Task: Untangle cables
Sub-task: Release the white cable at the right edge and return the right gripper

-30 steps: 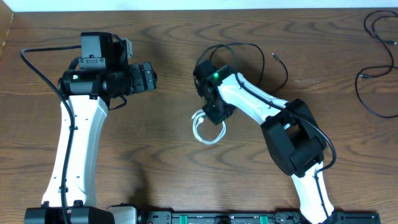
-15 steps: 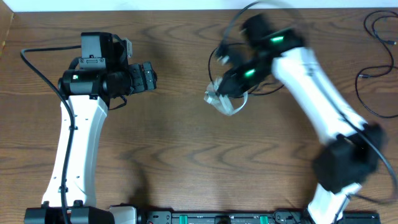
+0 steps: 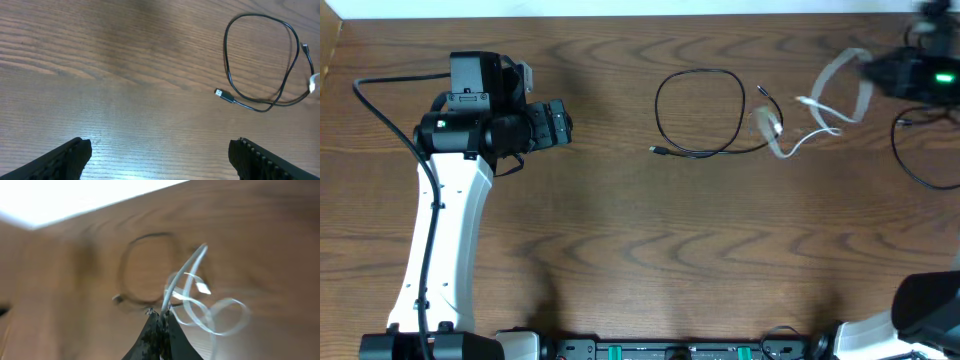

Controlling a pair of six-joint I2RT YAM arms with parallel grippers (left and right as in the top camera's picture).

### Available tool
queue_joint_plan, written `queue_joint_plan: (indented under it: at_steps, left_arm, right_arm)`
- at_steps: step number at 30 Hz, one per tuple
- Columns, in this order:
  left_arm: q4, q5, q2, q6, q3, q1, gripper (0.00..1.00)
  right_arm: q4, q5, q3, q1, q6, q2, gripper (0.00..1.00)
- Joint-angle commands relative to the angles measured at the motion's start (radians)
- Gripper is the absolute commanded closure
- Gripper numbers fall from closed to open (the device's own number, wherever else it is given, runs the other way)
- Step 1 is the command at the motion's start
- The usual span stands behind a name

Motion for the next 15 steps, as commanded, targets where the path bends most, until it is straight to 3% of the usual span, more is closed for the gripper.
queue_joint_plan:
  at_steps: [1,7,15]
  left_arm:
    - [0.003,-0.007,0.006,-0.002,0.01,0.005,0.08]
    - [0.009,-0.007,0.006,-0.002,0.01,0.005,0.08]
    - [0.013,-0.007,0.006,-0.002,0.01,0.004,0.08]
  right_arm:
    - [0.017,0.172,0.01,-0.112,0.103,0.0,0.99]
    - [0.168,0.52,0.01,-0.308,0.281,0.0,0.99]
    - [0.259,0.739,0.036,-0.377,0.341,0.0,0.99]
